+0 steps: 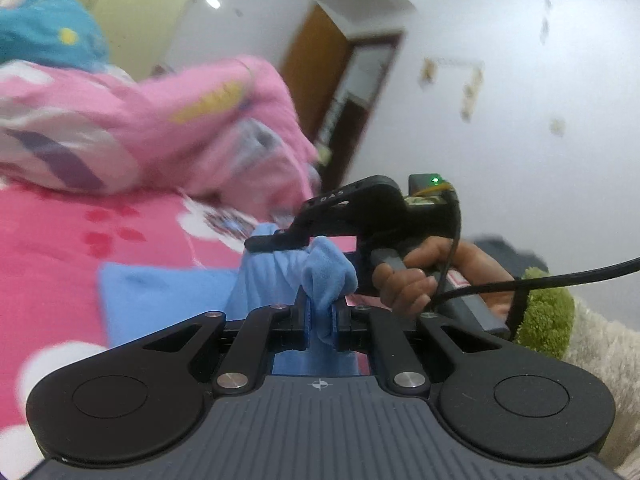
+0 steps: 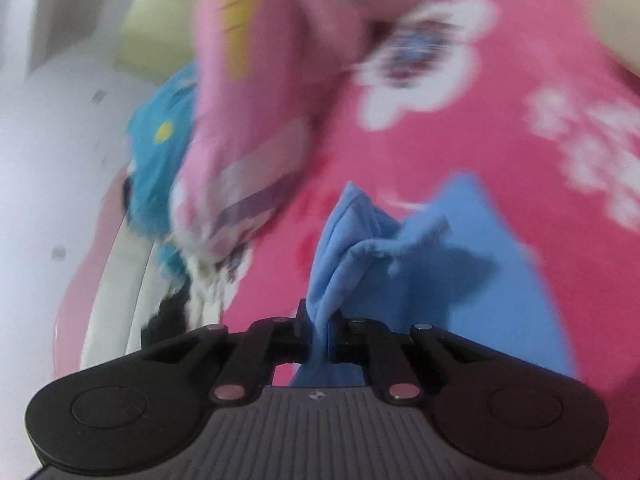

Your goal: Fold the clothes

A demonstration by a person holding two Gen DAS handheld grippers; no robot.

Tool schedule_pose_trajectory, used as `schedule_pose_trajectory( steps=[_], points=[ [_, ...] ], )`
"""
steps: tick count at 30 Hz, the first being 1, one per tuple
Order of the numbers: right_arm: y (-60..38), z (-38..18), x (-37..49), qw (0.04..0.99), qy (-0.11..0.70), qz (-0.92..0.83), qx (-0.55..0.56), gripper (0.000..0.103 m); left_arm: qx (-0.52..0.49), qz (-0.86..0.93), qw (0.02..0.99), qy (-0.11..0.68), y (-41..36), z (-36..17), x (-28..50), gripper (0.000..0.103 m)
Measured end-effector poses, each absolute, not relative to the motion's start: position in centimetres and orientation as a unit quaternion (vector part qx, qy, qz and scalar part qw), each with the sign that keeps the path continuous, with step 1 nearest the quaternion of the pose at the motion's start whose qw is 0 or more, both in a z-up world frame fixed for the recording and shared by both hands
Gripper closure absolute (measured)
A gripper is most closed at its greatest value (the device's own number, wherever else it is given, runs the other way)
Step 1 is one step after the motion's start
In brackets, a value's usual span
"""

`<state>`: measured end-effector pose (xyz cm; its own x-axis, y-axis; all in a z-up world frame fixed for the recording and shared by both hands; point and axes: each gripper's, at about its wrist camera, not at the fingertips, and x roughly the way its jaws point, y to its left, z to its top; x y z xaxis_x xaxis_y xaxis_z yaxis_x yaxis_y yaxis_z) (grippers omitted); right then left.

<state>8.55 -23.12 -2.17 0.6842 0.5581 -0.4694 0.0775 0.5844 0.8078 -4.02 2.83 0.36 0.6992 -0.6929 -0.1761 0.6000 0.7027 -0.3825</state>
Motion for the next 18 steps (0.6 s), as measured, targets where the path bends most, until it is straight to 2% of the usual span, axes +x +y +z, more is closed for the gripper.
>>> schedule_pose_trajectory(
  steps=[5, 8, 14, 18],
  points=[
    [-13.0, 2.1, 13.0, 0.832, 0.385, 0.224, 0.331, 0.095, -0.188, -0.265, 0.938, 0.117, 9.0, 1.3, -5.8, 0.096],
    [-5.8, 2.5, 15.0, 0.832, 0.399, 0.271, 0.275, 0.095, -0.213, -0.195, 0.951, 0.112, 12.7, 0.9, -7.3, 0.096],
    [7.1, -1.4, 16.9, 0.815, 0.442, 0.324, 0.187, 0.095, -0.264, -0.068, 0.950, 0.152, 18.6, -2.2, -9.5, 0.096],
    [11.4, -5.2, 16.2, 0.806, 0.472, 0.325, 0.147, 0.095, -0.287, -0.027, 0.940, 0.182, 20.8, -4.2, -10.3, 0.096]
  ],
)
